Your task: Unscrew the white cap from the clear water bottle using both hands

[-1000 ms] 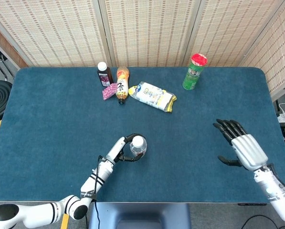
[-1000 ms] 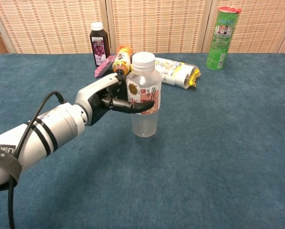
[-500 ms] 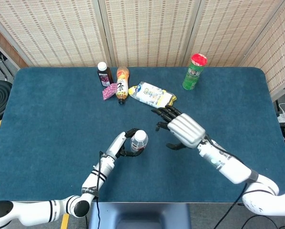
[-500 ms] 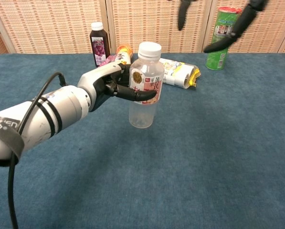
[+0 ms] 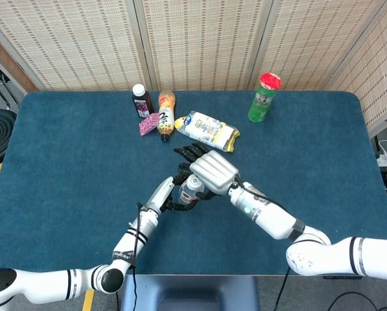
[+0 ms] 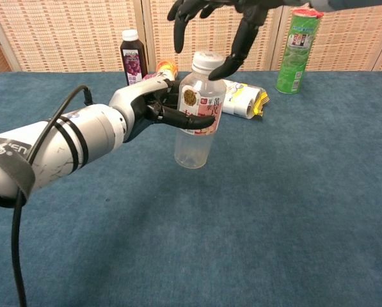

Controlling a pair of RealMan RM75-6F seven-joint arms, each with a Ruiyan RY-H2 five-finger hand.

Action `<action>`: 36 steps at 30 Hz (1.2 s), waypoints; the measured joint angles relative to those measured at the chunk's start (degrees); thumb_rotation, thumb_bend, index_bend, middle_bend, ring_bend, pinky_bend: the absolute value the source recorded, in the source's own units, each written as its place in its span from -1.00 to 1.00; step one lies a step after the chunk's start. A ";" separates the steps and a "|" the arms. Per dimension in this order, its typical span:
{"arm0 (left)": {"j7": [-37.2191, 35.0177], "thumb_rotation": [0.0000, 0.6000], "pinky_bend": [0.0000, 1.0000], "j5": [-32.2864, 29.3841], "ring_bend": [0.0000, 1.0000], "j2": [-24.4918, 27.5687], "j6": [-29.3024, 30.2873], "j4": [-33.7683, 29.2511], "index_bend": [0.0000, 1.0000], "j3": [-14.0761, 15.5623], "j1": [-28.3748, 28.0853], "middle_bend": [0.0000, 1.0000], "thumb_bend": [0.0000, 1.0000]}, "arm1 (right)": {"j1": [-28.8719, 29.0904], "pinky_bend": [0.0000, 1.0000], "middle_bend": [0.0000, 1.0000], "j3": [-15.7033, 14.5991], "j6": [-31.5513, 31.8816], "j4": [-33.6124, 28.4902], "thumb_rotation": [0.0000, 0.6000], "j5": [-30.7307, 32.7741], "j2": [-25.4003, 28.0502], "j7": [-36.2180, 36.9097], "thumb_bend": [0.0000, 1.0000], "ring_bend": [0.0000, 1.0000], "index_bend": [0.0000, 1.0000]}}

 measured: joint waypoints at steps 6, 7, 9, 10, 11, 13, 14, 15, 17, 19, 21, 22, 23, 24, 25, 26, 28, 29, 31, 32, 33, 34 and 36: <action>0.07 1.00 -0.40 0.00 -0.46 0.66 -0.14 -0.18 -0.12 0.04 0.08 -0.02 -0.11 | 2.58 -1.00 -0.98 -1.81 3.05 -0.37 1.00 3.22 -1.03 -3.60 -0.73 -1.00 -0.15; 0.07 1.00 -0.40 0.09 -0.46 0.75 -0.15 -0.18 -0.12 0.10 0.11 -0.02 -0.11 | 2.86 -1.00 -0.98 -2.00 3.34 -0.51 1.00 3.62 -1.03 -3.89 -0.73 -1.00 -0.15; 0.03 1.00 -0.40 0.20 -0.46 1.02 -0.25 -0.07 -0.12 0.25 0.20 -0.02 -0.11 | 3.33 -1.00 -0.98 -2.37 4.02 -0.73 1.00 4.26 -0.97 -4.58 -0.73 -1.00 -0.14; -0.05 1.00 -0.40 0.19 -0.46 1.12 -0.32 0.00 -0.12 0.30 0.26 -0.02 -0.11 | 3.45 -1.00 -0.98 -2.53 4.35 -0.84 1.00 4.37 -0.88 -4.85 -0.73 -1.00 -0.15; -0.15 1.00 -0.40 0.15 -0.46 1.22 -0.40 0.04 -0.12 0.32 0.32 -0.01 -0.11 | 3.61 -1.00 -0.98 -2.77 4.84 -1.08 1.00 4.61 -0.71 -5.20 -0.73 -1.00 -0.15; -0.36 1.00 -0.40 0.10 -0.46 1.42 -0.61 0.14 -0.12 0.51 0.46 -0.01 -0.11 | 3.83 -1.00 -0.98 -3.06 5.44 -1.47 1.00 5.18 -0.39 -5.54 -0.73 -1.00 -0.15; -0.45 1.00 -0.40 0.11 -0.46 1.46 -0.71 0.16 -0.12 0.62 0.51 -0.01 -0.11 | 3.96 -1.00 -0.98 -3.18 5.77 -1.69 1.00 5.57 -0.18 -5.59 -0.73 -1.00 -0.15; -0.53 1.00 -0.40 0.14 -0.46 1.49 -0.85 0.16 -0.12 0.79 0.56 -0.01 -0.11 | 4.05 -1.00 -0.98 -3.23 5.99 -1.82 1.00 5.82 -0.04 -5.57 -0.73 -1.00 -0.15; -0.62 1.00 -0.39 0.23 -0.46 1.50 -0.96 0.11 -0.12 0.95 0.60 -0.01 -0.11 | 4.19 -1.00 -0.97 -3.41 6.28 -2.06 1.00 6.27 0.28 -5.43 -0.73 -1.00 -0.14; -0.69 1.00 -0.40 0.45 -0.46 1.47 -0.86 -0.03 -0.12 1.00 0.64 -0.01 -0.11 | 4.28 -1.00 -0.95 -3.62 6.64 -2.16 1.00 6.36 0.42 -5.58 -0.73 -1.00 -0.12; -0.69 1.00 -0.40 0.65 -0.46 1.43 -0.69 -0.25 -0.12 1.06 0.68 -0.01 -0.11 | 4.38 -1.00 -0.95 -3.97 7.11 -2.38 1.00 6.51 0.55 -5.79 -0.73 -1.00 -0.11; -0.69 1.00 -0.39 0.68 -0.46 1.40 -0.66 -0.36 -0.12 1.07 0.67 -0.01 -0.11 | 4.43 -1.00 -0.95 -4.01 7.16 -2.39 1.00 6.59 0.53 -5.75 -0.73 -1.00 -0.11; -0.65 1.00 -0.39 0.73 -0.46 1.36 -0.63 -0.46 -0.12 1.08 0.65 -0.01 -0.11 | 4.51 -1.00 -0.95 -4.00 7.20 -2.30 1.00 6.68 0.46 -5.57 -0.73 -1.00 -0.11; -0.51 1.00 -0.39 0.77 -0.46 1.29 -0.61 -0.51 -0.12 1.12 0.58 -0.01 -0.11 | 4.57 -1.00 -0.95 -3.99 7.24 -2.30 1.00 6.71 0.45 -5.41 -0.73 -1.00 -0.11; -0.35 1.00 -0.39 0.78 -0.46 1.23 -0.62 -0.54 -0.12 1.16 0.50 -0.01 -0.11 | 4.65 -1.00 -0.95 -4.02 7.32 -2.37 1.00 6.73 0.46 -5.35 -0.73 -1.00 -0.12; -0.17 1.00 -0.39 0.75 -0.46 1.17 -0.62 -0.57 -0.12 1.15 0.38 -0.01 -0.11 | 4.76 -1.00 -0.95 -4.11 7.44 -2.40 1.00 6.76 0.48 -5.43 -0.73 -1.00 -0.12; 0.04 1.00 -0.40 0.54 -0.46 1.01 -0.60 -0.72 -0.12 1.06 0.19 -0.01 -0.11 | 4.90 -1.00 -0.95 -4.21 7.53 -2.57 1.00 6.96 0.59 -5.52 -0.73 -1.00 -0.14; 0.17 1.00 -0.40 0.50 -0.46 0.97 -0.58 -0.77 -0.12 1.07 0.14 -0.01 -0.11 | 5.02 -1.00 -0.95 -4.29 7.58 -2.72 1.00 7.21 0.71 -5.60 -0.73 -1.00 -0.14; 0.41 1.00 -0.40 0.38 -0.46 0.84 -0.52 -0.84 -0.12 1.18 0.06 -0.01 -0.11 | 5.25 -1.00 -0.95 -4.37 7.58 -2.89 1.00 7.66 0.89 -5.71 -0.73 -1.00 -0.14; 0.43 1.00 -0.40 0.34 -0.46 0.82 -0.57 -0.84 -0.12 1.23 0.04 -0.01 -0.11 | 5.42 -1.00 -0.95 -4.40 7.53 -2.91 1.00 7.99 0.97 -5.71 -0.73 -1.00 -0.14; 0.45 1.00 -0.40 0.28 -0.46 0.78 -0.62 -0.82 -0.12 1.27 0.01 -0.01 -0.11 | 5.56 -1.00 -0.95 -4.48 7.47 -2.94 1.00 8.22 1.04 -5.75 -0.73 -1.00 -0.14; 0.53 1.00 -0.40 0.23 -0.46 0.72 -0.65 -0.76 -0.12 1.33 -0.02 -0.01 -0.11 | 5.70 -1.00 -0.95 -4.58 7.40 -2.96 1.00 8.46 1.10 -5.84 -0.73 -1.00 -0.15; 0.76 1.00 -0.40 0.22 -0.46 0.64 -0.70 -0.70 -0.12 1.43 -0.13 -0.01 -0.11 | 6.05 -1.00 -0.95 -4.85 7.19 -3.00 1.00 9.12 1.15 -6.08 -0.73 -1.00 -0.16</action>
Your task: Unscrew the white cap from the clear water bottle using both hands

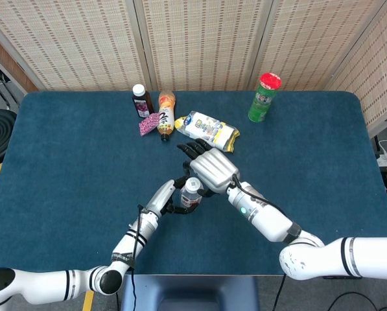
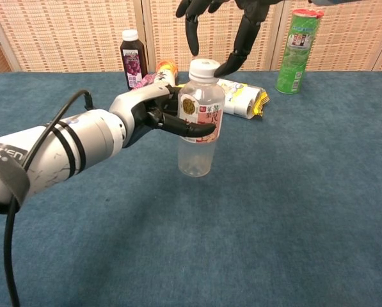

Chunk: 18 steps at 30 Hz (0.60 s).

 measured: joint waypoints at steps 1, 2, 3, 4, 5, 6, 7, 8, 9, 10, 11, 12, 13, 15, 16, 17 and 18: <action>0.13 1.00 -0.40 0.03 -0.46 -0.02 0.00 0.01 -0.12 0.06 -0.04 -0.01 -0.11 | 0.17 -1.00 -0.95 -0.12 -0.13 -0.02 1.00 0.34 0.01 -0.10 -0.73 -1.00 -0.17; 0.28 1.00 -0.39 0.09 -0.46 -0.02 0.01 0.02 -0.12 0.12 -0.08 -0.01 -0.11 | 0.42 -1.00 -0.95 -0.28 -0.31 -0.06 1.00 0.80 0.03 -0.20 -0.73 -1.00 -0.18; 0.50 1.00 -0.39 0.13 -0.46 0.00 0.02 0.01 -0.12 0.17 -0.15 -0.01 -0.11 | 0.65 -1.00 -0.95 -0.43 -0.47 -0.09 1.00 1.09 0.07 -0.32 -0.73 -1.00 -0.18; 0.67 1.00 -0.39 0.13 -0.46 0.04 0.02 -0.01 -0.12 0.18 -0.20 -0.01 -0.11 | 0.87 -1.00 -0.95 -0.58 -0.65 -0.11 1.00 1.27 0.14 -0.48 -0.73 -1.00 -0.18; 0.83 1.00 -0.39 0.11 -0.46 0.10 0.01 -0.03 -0.12 0.19 -0.25 -0.01 -0.11 | 1.08 -1.00 -0.95 -0.67 -0.86 -0.10 1.00 1.53 0.22 -0.56 -0.73 -1.00 -0.17; 1.08 1.00 -0.39 0.09 -0.46 0.21 0.04 -0.04 -0.12 0.20 -0.30 0.00 -0.11 | 1.23 -1.00 -0.95 -0.74 -1.01 -0.17 1.00 1.79 0.34 -0.56 -0.72 -1.00 -0.16; 1.25 1.00 -0.39 0.08 -0.46 0.26 0.10 -0.02 -0.12 0.21 -0.33 0.00 -0.11 | 1.40 -1.00 -0.95 -0.82 -1.17 -0.25 1.00 2.09 0.48 -0.56 -0.72 -1.00 -0.16; 1.42 1.00 -0.39 0.07 -0.45 0.32 0.21 0.00 -0.12 0.21 -0.35 0.01 -0.11 | 1.64 -1.00 -0.95 -0.92 -1.37 -0.35 1.00 2.48 0.66 -0.55 -0.72 -1.00 -0.15; 1.55 1.00 -0.38 0.00 -0.45 0.37 0.31 0.03 -0.12 0.21 -0.36 0.01 -0.11 | 1.83 -1.00 -0.95 -1.01 -1.49 -0.41 1.00 2.74 0.78 -0.56 -0.71 -1.00 -0.15; 1.55 1.00 -0.38 -0.12 -0.45 0.41 0.27 0.03 -0.12 0.19 -0.37 0.01 -0.11 | 2.02 -1.00 -0.95 -1.12 -1.55 -0.44 1.00 2.96 0.85 -0.59 -0.71 -1.00 -0.13; 1.54 1.00 -0.38 -0.24 -0.45 0.45 0.20 0.02 -0.12 0.19 -0.37 0.01 -0.11 | 2.25 -1.00 -0.95 -1.29 -1.58 -0.47 1.00 3.14 0.89 -0.71 -0.70 -1.00 -0.12; 1.56 1.00 -0.38 -0.31 -0.45 0.48 0.12 0.04 -0.12 0.22 -0.38 0.01 -0.11 | 2.38 -1.00 -0.95 -1.44 -1.57 -0.47 1.00 3.22 0.89 -0.87 -0.69 -1.00 -0.11; 1.58 1.00 -0.38 -0.34 -0.45 0.49 0.06 0.06 -0.12 0.25 -0.41 0.01 -0.11 | 2.52 -1.00 -0.95 -1.59 -1.55 -0.49 1.00 3.34 0.87 -0.98 -0.69 -1.00 -0.11; 1.59 1.00 -0.38 -0.37 -0.45 0.52 -0.07 0.03 -0.12 0.27 -0.47 0.01 -0.11 | 2.82 -1.00 -0.95 -1.81 -1.51 -0.57 1.00 3.70 0.75 -1.05 -0.69 -1.00 -0.10; 1.61 1.00 -0.38 -0.34 -0.45 0.54 -0.09 0.01 -0.12 0.27 -0.49 0.01 -0.11 | 2.95 -1.00 -0.95 -1.87 -1.46 -0.61 1.00 3.83 0.70 -1.03 -0.69 -1.00 -0.09; 1.62 1.00 -0.38 -0.31 -0.45 0.55 -0.08 0.00 -0.12 0.30 -0.49 0.01 -0.11 | 3.07 -1.00 -0.95 -1.97 -1.36 -0.64 1.00 3.91 0.66 -1.03 -0.69 -1.00 -0.08; 1.62 1.00 -0.38 -0.24 -0.45 0.58 -0.06 -0.02 -0.12 0.36 -0.46 0.01 -0.11 | 3.14 -1.00 -0.95 -2.04 -1.28 -0.67 1.00 3.99 0.64 -1.05 -0.69 -1.00 -0.07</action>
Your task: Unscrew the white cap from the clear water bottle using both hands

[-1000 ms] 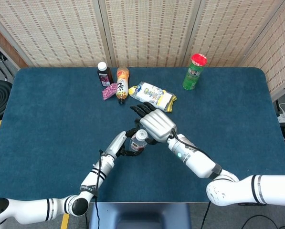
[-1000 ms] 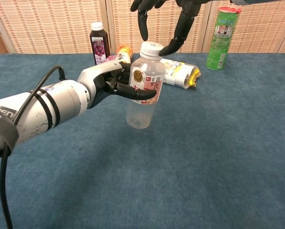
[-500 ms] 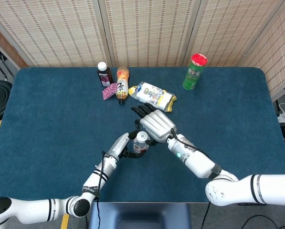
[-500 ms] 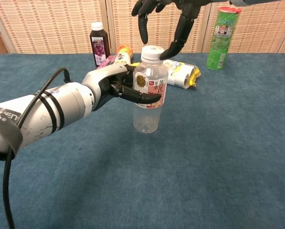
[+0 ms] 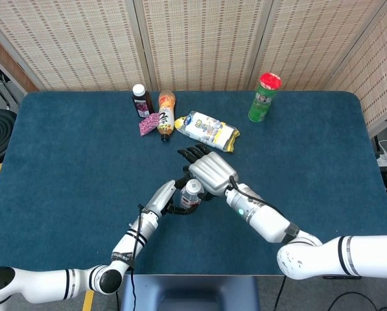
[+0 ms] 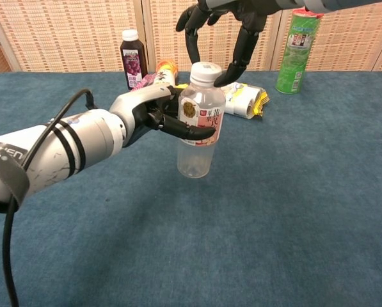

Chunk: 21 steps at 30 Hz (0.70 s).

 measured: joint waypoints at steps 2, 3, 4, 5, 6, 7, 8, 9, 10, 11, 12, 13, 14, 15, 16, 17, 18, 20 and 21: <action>-0.07 1.00 -0.38 0.04 -0.45 0.05 0.03 -0.03 -0.12 0.01 0.04 0.01 -0.11 | 0.20 -1.00 -0.94 -0.17 0.16 -0.06 1.00 0.23 0.02 -0.07 -0.68 -1.00 -0.05; -0.10 1.00 -0.38 0.05 -0.45 0.09 0.01 -0.02 -0.12 0.01 0.05 0.01 -0.11 | 0.29 -1.00 -0.93 -0.23 0.25 -0.08 1.00 0.33 0.02 -0.10 -0.66 -1.00 -0.03; -0.10 1.00 -0.38 0.06 -0.45 0.13 0.00 -0.03 -0.12 0.02 0.06 0.01 -0.11 | 0.37 -1.00 -0.92 -0.28 0.29 -0.10 1.00 0.42 0.03 -0.09 -0.64 -1.00 -0.01; -0.09 1.00 -0.38 0.06 -0.45 0.15 -0.02 -0.03 -0.12 0.04 0.06 0.01 -0.11 | 0.46 -1.00 -0.91 -0.37 0.32 -0.14 1.00 0.52 0.06 -0.10 -0.61 -1.00 0.01; -0.07 1.00 -0.38 0.06 -0.45 0.22 -0.08 -0.05 -0.12 0.05 0.05 0.01 -0.11 | 0.55 -1.00 -0.91 -0.45 0.35 -0.15 1.00 0.57 0.08 -0.14 -0.60 -1.00 0.03; -0.01 1.00 -0.38 0.06 -0.45 0.25 -0.10 -0.06 -0.12 0.10 0.04 0.01 -0.11 | 0.64 -1.00 -0.90 -0.51 0.36 -0.15 1.00 0.61 0.08 -0.17 -0.57 -1.00 0.05; 0.07 1.00 -0.38 0.08 -0.45 0.28 -0.09 -0.08 -0.12 0.13 0.02 0.01 -0.11 | 0.72 -1.00 -0.89 -0.56 0.36 -0.12 1.00 0.68 0.08 -0.17 -0.54 -1.00 0.06; 0.16 1.00 -0.38 0.08 -0.45 0.31 -0.11 -0.12 -0.12 0.18 0.00 0.01 -0.11 | 0.81 -1.00 -0.89 -0.64 0.34 -0.16 1.00 0.77 0.11 -0.20 -0.53 -1.00 0.07; 0.20 1.00 -0.38 0.08 -0.45 0.34 -0.12 -0.17 -0.12 0.21 -0.01 0.01 -0.11 | 0.92 -1.00 -0.89 -0.71 0.31 -0.22 1.00 0.86 0.15 -0.22 -0.51 -1.00 0.08; 0.29 1.00 -0.38 0.10 -0.45 0.37 -0.13 -0.22 -0.12 0.25 -0.03 0.01 -0.11 | 1.05 -1.00 -0.89 -0.81 0.27 -0.31 1.00 0.96 0.23 -0.28 -0.45 -1.00 0.09; 0.43 1.00 -0.38 0.14 -0.45 0.44 -0.13 -0.29 -0.12 0.30 -0.06 0.01 -0.11 | 1.14 -1.00 -0.89 -0.86 0.24 -0.39 1.00 1.02 0.29 -0.31 -0.41 -1.00 0.10; 0.51 1.00 -0.38 0.18 -0.44 0.50 -0.13 -0.37 -0.12 0.36 -0.07 0.02 -0.11 | 1.24 -1.00 -0.88 -0.89 0.18 -0.46 1.00 1.05 0.35 -0.30 -0.32 -1.00 0.11; 0.54 1.00 -0.37 0.22 -0.44 0.55 -0.15 -0.47 -0.12 0.42 -0.07 0.02 -0.11 | 1.33 -1.00 -0.88 -0.93 0.07 -0.53 1.00 1.05 0.46 -0.28 -0.27 -1.00 0.12; 0.57 1.00 -0.37 0.27 -0.44 0.66 -0.21 -0.65 -0.12 0.52 -0.05 0.02 -0.11 | 1.39 -1.00 -0.88 -0.95 -0.04 -0.58 1.00 1.03 0.57 -0.26 -0.20 -1.00 0.14; 0.57 1.00 -0.37 0.33 -0.43 0.76 -0.26 -0.82 -0.12 0.60 -0.01 0.02 -0.11 | 1.45 -1.00 -0.87 -0.97 -0.17 -0.62 1.00 0.95 0.68 -0.21 -0.15 -1.00 0.15; 0.55 1.00 -0.37 0.42 -0.43 0.86 -0.33 -1.03 -0.12 0.70 0.02 0.03 -0.11 | 1.52 -1.00 -0.87 -1.02 -0.37 -0.66 1.00 0.78 0.88 -0.17 -0.09 -1.00 0.16; 0.51 1.00 -0.37 0.63 -0.43 1.03 -0.45 -1.39 -0.12 0.88 0.08 0.03 -0.11 | 1.58 -1.00 -0.87 -1.08 -0.53 -0.69 1.00 0.62 1.02 -0.17 -0.06 -1.00 0.18; 0.44 1.00 -0.37 1.23 -0.43 1.39 -0.74 -2.06 -0.12 1.24 0.17 0.03 -0.11 | 1.69 -1.00 -0.86 -1.21 -0.97 -0.76 1.00 0.13 1.41 -0.14 -0.01 -1.00 0.21; 0.29 1.00 -0.36 1.70 -0.43 1.72 -1.09 -2.62 -0.12 1.52 0.23 0.03 -0.11 | 1.72 -1.00 -0.86 -1.26 -1.20 -0.80 1.00 -0.07 1.63 -0.10 0.02 -1.00 0.23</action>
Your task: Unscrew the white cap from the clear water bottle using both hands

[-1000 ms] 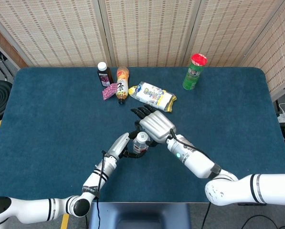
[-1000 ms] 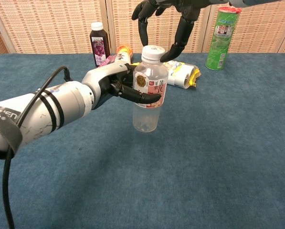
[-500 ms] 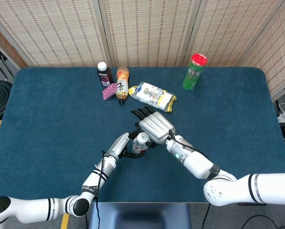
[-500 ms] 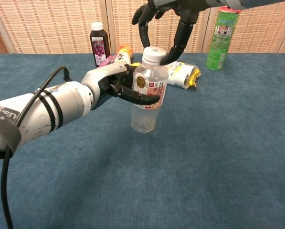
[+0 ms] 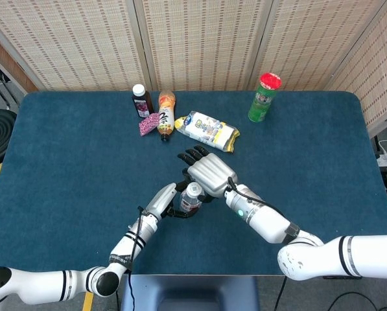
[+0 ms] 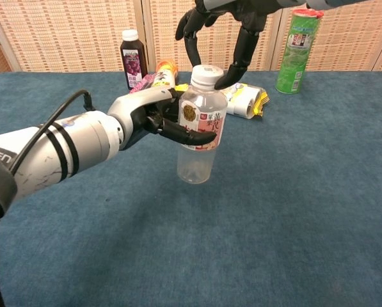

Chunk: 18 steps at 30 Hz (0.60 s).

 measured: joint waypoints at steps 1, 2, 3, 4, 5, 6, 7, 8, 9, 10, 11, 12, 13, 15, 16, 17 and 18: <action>-0.20 1.00 -0.37 0.31 -0.43 0.29 -0.38 -0.42 -0.12 0.18 0.04 0.03 -0.11 | 0.04 -1.00 -0.86 -0.06 -0.24 -0.07 1.00 -0.20 0.27 0.04 0.05 -1.00 0.25; -0.47 1.00 -0.37 0.62 -0.43 0.59 -0.84 -0.77 -0.12 0.33 0.07 0.03 -0.11 | 0.07 -1.00 -0.85 -0.13 -0.58 -0.16 1.00 -0.49 0.67 0.12 0.07 -1.00 0.26; -0.92 1.00 -0.36 1.08 -0.43 1.02 -1.54 -1.15 -0.12 0.51 0.09 0.03 -0.11 | 0.09 -1.00 -0.85 -0.17 -0.82 -0.23 1.00 -0.77 0.99 0.20 0.09 -1.00 0.27; -1.31 1.00 -0.36 1.50 -0.43 1.32 -2.09 -1.33 -0.12 0.63 0.08 0.03 -0.10 | 0.10 -1.00 -0.85 -0.22 -1.05 -0.31 1.00 -1.03 1.31 0.32 0.09 -1.00 0.28; -1.69 1.00 -0.36 1.99 -0.43 1.57 -2.65 -1.41 -0.12 0.76 0.05 0.03 -0.10 | 0.09 -1.00 -0.84 -0.26 -1.36 -0.42 1.00 -1.35 1.73 0.55 0.10 -1.00 0.30; -2.19 1.00 -0.36 2.64 -0.43 1.85 -3.43 -1.40 -0.12 0.94 -0.03 0.03 -0.10 | 0.07 -1.00 -0.84 -0.30 -1.58 -0.48 1.00 -1.55 2.02 0.76 0.10 -1.00 0.31; -2.61 1.00 -0.36 3.09 -0.43 2.01 -4.04 -1.32 -0.12 1.07 -0.12 0.03 -0.10 | 0.04 -1.00 -0.83 -0.35 -1.73 -0.51 1.00 -1.68 2.28 0.96 0.11 -1.00 0.33; -3.08 1.00 -0.36 3.52 -0.43 2.14 -4.68 -1.15 -0.12 1.18 -0.22 0.03 -0.10 | 0.00 -1.00 -0.82 -0.42 -1.78 -0.55 1.00 -1.89 2.48 1.05 0.11 -1.00 0.35; -3.84 1.00 -0.36 4.05 -0.43 2.25 -5.46 -0.80 -0.12 1.29 -0.37 0.03 -0.10 | -0.03 -1.00 -0.82 -0.49 -1.78 -0.56 1.00 -2.12 2.61 1.08 0.11 -1.00 0.36; -4.44 1.00 -0.36 4.44 -0.43 2.30 -6.01 -0.46 -0.12 1.34 -0.49 0.03 -0.10 | -0.08 -1.00 -0.81 -0.60 -1.78 -0.56 1.00 -2.38 2.75 1.10 0.11 -1.00 0.35; -4.98 1.00 -0.36 4.79 -0.43 2.31 -6.50 -0.03 -0.12 1.40 -0.63 0.03 -0.10 | -0.14 -1.00 -0.81 -0.78 -1.77 -0.50 1.00 -2.69 2.98 1.08 0.11 -1.00 0.28; -5.40 1.00 -0.36 5.22 -0.43 2.28 -6.88 0.62 -0.12 1.47 -0.81 0.03 -0.10 | -0.23 -1.00 -0.81 -0.86 -1.68 -0.42 1.00 -2.92 3.05 1.10 0.11 -1.00 0.20; -5.57 1.00 -0.36 5.54 -0.43 2.23 -7.04 1.10 -0.12 1.52 -0.95 0.03 -0.10 | -0.36 -1.00 -0.81 -0.86 -1.58 -0.34 1.00 -3.16 3.06 1.26 0.11 -1.00 0.07; -5.96 1.00 -0.36 6.07 -0.43 2.11 -7.34 2.03 -0.12 1.53 -1.30 0.03 -0.10 | -0.80 -1.00 -0.81 -0.74 -1.41 -0.11 1.00 -3.68 3.08 2.13 0.08 -1.00 -0.19; -6.05 1.00 -0.36 6.07 -0.43 2.09 -7.40 2.33 -0.12 1.48 -1.44 0.03 -0.10 | -1.01 -1.00 -0.81 -0.68 -1.40 -0.01 1.00 -3.81 3.13 2.66 0.05 -1.00 -0.29; -6.08 1.00 -0.36 6.02 -0.43 2.07 -7.40 2.59 -0.12 1.39 -1.57 0.03 -0.10 | -1.24 -1.00 -0.83 -0.62 -1.53 0.14 1.00 -3.80 3.30 3.40 -0.02 -1.00 -0.46; -6.00 1.00 -0.36 5.89 -0.43 2.04 -7.29 2.90 -0.12 1.27 -1.69 0.03 -0.10 | -1.34 -1.00 -0.86 -0.61 -1.78 0.27 1.00 -3.62 3.52 3.86 -0.15 -1.00 -0.64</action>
